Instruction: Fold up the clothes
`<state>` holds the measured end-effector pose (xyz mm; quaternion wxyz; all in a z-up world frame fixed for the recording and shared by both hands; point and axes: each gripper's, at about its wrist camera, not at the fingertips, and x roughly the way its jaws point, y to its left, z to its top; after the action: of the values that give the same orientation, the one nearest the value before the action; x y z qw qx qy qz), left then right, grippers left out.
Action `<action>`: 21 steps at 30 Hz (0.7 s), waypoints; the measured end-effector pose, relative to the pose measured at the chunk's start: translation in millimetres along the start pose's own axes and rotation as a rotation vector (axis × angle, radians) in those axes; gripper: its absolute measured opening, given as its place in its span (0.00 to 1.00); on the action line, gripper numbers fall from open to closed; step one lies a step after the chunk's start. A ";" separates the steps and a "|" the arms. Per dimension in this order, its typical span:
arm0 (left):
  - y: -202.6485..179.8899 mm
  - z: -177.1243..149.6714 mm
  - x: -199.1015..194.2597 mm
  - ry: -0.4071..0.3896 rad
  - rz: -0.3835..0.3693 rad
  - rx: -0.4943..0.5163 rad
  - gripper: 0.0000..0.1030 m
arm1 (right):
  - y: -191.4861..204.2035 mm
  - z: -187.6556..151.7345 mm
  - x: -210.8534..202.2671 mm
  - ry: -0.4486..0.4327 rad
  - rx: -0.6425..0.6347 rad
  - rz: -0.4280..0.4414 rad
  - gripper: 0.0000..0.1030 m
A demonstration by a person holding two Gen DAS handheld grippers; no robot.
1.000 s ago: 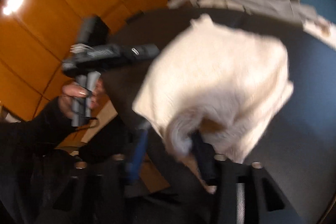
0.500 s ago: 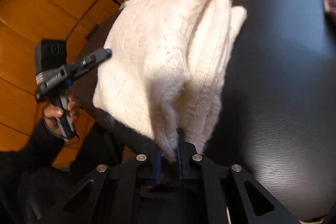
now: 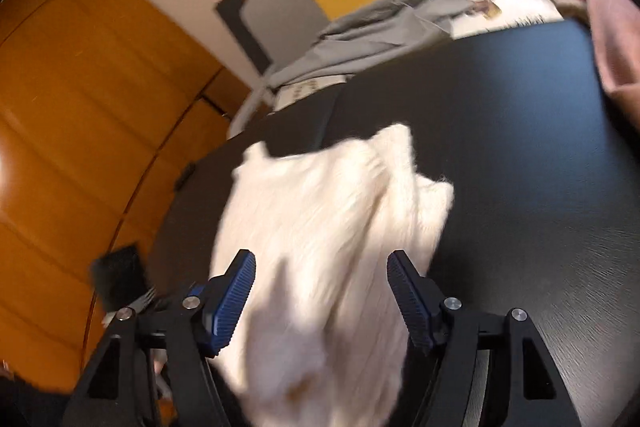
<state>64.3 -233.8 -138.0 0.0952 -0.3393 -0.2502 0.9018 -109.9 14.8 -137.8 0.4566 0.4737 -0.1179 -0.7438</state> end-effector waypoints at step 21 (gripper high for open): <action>-58.4 -15.9 -7.9 0.003 0.078 0.214 0.26 | 17.5 -31.2 -6.3 -0.092 -0.154 -0.416 0.11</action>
<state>80.8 -180.4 -113.7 0.0961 -0.3379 -0.1391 0.9259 -73.8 18.1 -139.7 0.3225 0.4171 0.0186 -0.8495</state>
